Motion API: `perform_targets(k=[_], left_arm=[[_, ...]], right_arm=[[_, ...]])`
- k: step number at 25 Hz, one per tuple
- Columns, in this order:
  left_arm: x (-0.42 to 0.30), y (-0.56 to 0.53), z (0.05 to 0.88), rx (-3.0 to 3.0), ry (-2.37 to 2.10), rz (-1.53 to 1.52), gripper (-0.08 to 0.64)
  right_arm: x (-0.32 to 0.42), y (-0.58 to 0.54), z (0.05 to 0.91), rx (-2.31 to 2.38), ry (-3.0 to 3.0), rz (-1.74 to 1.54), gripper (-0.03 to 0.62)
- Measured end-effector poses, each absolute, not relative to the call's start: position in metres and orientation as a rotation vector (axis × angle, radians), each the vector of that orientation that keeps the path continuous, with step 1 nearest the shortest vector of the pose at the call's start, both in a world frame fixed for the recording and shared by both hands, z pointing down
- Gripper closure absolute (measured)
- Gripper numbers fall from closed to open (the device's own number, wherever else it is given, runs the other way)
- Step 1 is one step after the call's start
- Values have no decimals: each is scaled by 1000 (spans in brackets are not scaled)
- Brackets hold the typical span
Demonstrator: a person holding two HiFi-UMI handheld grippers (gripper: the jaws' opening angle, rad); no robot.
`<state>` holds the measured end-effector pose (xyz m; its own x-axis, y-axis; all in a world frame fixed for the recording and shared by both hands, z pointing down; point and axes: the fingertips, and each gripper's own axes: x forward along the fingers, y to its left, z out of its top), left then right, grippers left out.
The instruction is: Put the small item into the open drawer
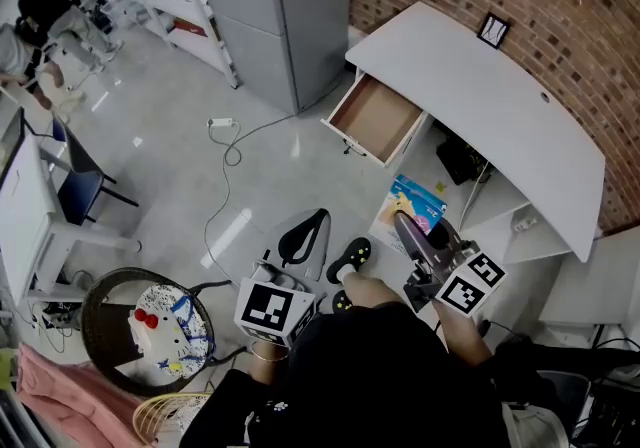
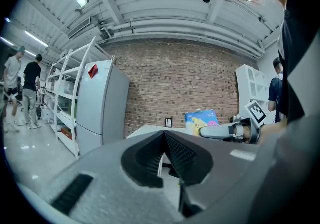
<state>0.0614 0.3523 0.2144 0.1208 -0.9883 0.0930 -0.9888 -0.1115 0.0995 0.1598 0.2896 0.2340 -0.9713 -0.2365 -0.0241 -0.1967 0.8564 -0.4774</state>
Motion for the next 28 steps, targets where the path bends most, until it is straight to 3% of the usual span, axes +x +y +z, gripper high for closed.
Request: perform_targets(k=[15, 28], left_arm=[[-17, 347, 215, 2059, -2181, 37, 563], [-60, 278, 216, 2069, -2180, 111, 563]], right_arm=[[76, 252, 234, -154, 2956, -764, 511], [42, 182, 240, -179, 2923, -809, 511]])
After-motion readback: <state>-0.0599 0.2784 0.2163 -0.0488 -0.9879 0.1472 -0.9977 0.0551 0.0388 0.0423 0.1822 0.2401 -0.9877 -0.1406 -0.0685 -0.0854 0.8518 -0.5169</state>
